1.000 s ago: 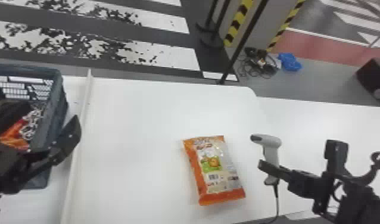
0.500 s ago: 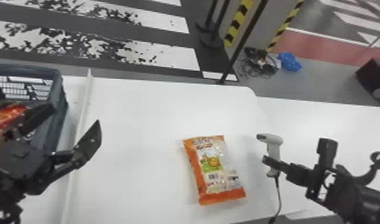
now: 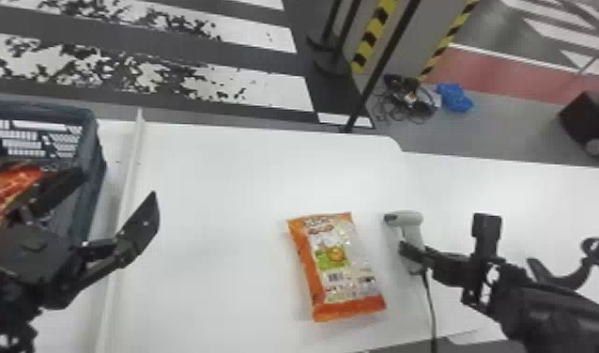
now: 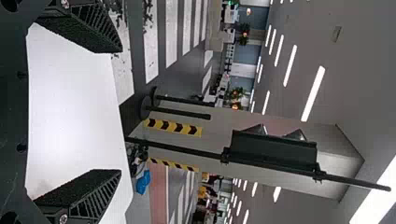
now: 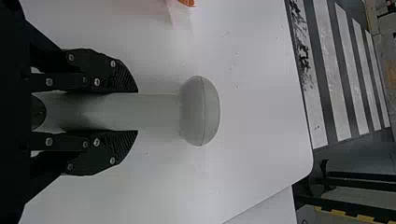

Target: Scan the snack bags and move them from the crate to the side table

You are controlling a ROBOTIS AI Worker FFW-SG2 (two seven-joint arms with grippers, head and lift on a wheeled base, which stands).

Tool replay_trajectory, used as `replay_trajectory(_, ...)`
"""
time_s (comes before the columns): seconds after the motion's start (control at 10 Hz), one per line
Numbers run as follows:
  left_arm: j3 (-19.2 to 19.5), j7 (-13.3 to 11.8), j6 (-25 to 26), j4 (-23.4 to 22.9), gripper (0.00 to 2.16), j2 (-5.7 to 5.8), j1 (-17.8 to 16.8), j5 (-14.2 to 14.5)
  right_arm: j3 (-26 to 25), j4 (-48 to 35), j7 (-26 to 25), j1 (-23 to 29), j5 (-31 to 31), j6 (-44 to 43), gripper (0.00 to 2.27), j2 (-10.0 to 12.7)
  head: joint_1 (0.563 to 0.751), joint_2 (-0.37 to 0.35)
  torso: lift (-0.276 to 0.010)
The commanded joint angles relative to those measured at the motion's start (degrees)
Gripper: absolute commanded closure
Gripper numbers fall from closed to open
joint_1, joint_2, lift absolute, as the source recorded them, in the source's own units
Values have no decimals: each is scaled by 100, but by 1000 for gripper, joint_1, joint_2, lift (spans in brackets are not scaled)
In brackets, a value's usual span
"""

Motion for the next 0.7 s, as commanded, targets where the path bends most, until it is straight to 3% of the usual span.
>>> replay_trajectory(0.0,-16,0,0,37,70,-23,-57,0,-65,-73,-67,112,5,-268,319,1,695,-350,-87)
replay_trajectory(0.1,-25,0,0,46,70,-23,-93,0,-267,-556,-163,411,-4,-321,-2,45,695,-350,-87)
replay_trajectory(0.3,-43,0,18,63,70,-23,-145,0,-768,-1954,-260,1043,-215,-57,43,159,695,-350,-87)
replay_trajectory(0.4,-51,-9,18,81,70,-23,-154,0,-961,-2314,-67,1123,-338,119,56,159,695,-350,-87)
replay_trajectory(0.5,-78,-9,18,116,70,-23,-154,0,-1093,-2384,522,1043,-426,382,53,80,695,-350,-87)
replay_trajectory(0.6,-78,-18,18,142,70,-14,-154,-27,-1102,-2261,1454,604,-417,1683,53,-166,695,-350,-87)
